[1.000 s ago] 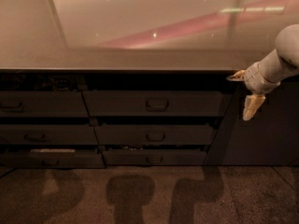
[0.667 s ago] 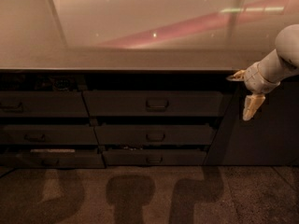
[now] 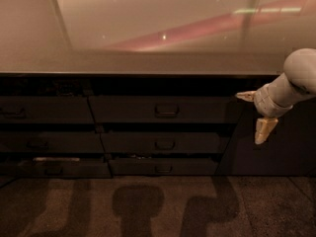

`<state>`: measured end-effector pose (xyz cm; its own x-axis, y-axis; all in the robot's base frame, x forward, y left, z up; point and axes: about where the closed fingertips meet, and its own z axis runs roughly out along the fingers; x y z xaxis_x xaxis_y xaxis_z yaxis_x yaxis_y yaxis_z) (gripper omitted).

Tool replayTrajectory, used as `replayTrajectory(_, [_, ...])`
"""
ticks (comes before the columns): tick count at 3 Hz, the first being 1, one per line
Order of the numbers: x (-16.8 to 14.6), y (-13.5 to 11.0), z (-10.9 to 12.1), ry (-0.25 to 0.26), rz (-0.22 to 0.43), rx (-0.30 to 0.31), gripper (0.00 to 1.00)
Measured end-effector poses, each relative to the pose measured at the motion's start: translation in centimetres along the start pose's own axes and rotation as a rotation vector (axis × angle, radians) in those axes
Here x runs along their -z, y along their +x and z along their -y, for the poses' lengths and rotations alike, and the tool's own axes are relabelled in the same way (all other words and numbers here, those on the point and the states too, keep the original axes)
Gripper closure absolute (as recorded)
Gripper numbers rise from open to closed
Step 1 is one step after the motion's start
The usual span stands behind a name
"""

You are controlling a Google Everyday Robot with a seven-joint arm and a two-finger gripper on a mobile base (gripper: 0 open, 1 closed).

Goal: Open top drawer

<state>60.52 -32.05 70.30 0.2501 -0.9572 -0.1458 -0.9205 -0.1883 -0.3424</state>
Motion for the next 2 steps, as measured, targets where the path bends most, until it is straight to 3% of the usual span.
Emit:
replayTrajectory(1, [0.0, 2.0, 1.8, -0.017, -0.045, -0.074, 0.0])
replayTrajectory(2, [0.3, 3.4, 3.6, -0.053, -0.152, -0.129, 0.0])
